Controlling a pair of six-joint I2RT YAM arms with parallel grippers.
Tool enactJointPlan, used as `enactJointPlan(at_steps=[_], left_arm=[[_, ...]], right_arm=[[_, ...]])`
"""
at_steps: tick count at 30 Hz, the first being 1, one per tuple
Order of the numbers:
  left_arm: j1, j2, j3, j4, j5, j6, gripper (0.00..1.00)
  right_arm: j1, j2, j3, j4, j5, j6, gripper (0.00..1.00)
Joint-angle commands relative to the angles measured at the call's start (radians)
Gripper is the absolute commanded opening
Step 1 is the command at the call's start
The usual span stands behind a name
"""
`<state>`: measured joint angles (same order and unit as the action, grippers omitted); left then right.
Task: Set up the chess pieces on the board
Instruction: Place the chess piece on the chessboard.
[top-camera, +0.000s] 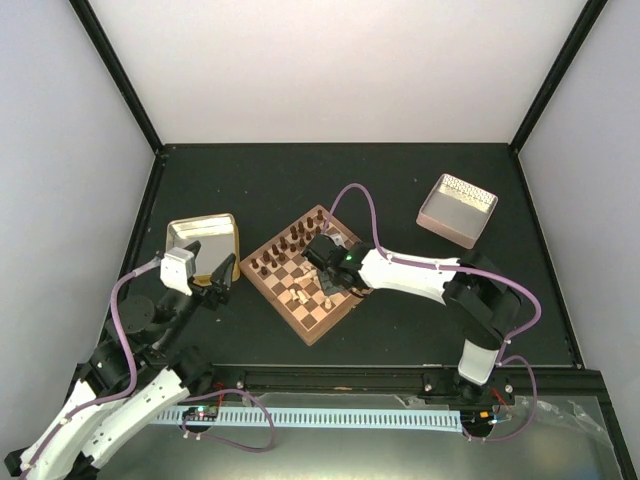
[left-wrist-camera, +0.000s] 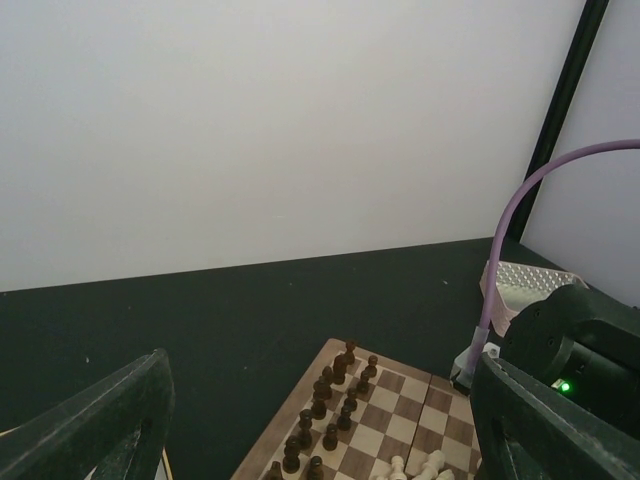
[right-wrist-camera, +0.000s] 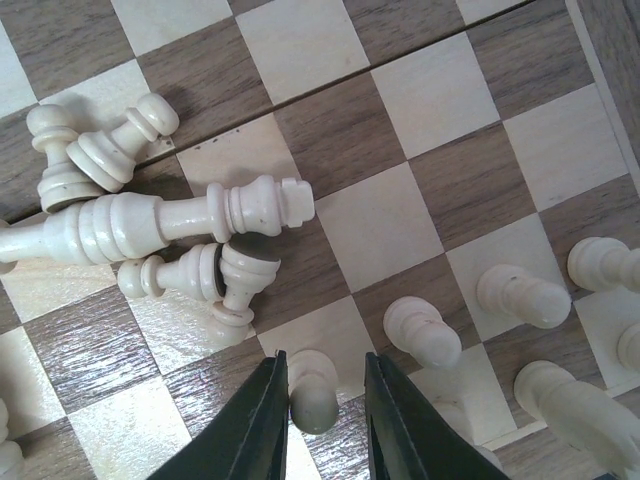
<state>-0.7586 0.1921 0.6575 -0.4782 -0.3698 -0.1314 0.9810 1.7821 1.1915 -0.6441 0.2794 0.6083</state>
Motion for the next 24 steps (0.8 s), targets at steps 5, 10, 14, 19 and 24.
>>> enactJointPlan(at_steps=[5, 10, 14, 19, 24], left_arm=[[-0.001, 0.010, 0.007, -0.002, -0.004, 0.003, 0.83], [-0.001, 0.010, 0.007, -0.004, -0.004, 0.003, 0.83], [-0.001, 0.013, 0.007, -0.002, -0.004, 0.004, 0.83], [-0.001, 0.013, 0.007, -0.002, -0.006, 0.003, 0.83], [-0.001, 0.012, 0.007, -0.004, -0.006, 0.003, 0.83]], right_arm=[[-0.004, -0.008, 0.009, -0.001, 0.019, 0.000, 0.22], [-0.004, 0.003, 0.012, -0.005, 0.022, 0.001, 0.21], [-0.004, -0.033, 0.010, 0.018, -0.017, -0.013, 0.22], [-0.004, -0.098, 0.014, 0.057, -0.080, -0.040, 0.27], [0.003, -0.081, 0.043, 0.061, -0.187, -0.092, 0.33]])
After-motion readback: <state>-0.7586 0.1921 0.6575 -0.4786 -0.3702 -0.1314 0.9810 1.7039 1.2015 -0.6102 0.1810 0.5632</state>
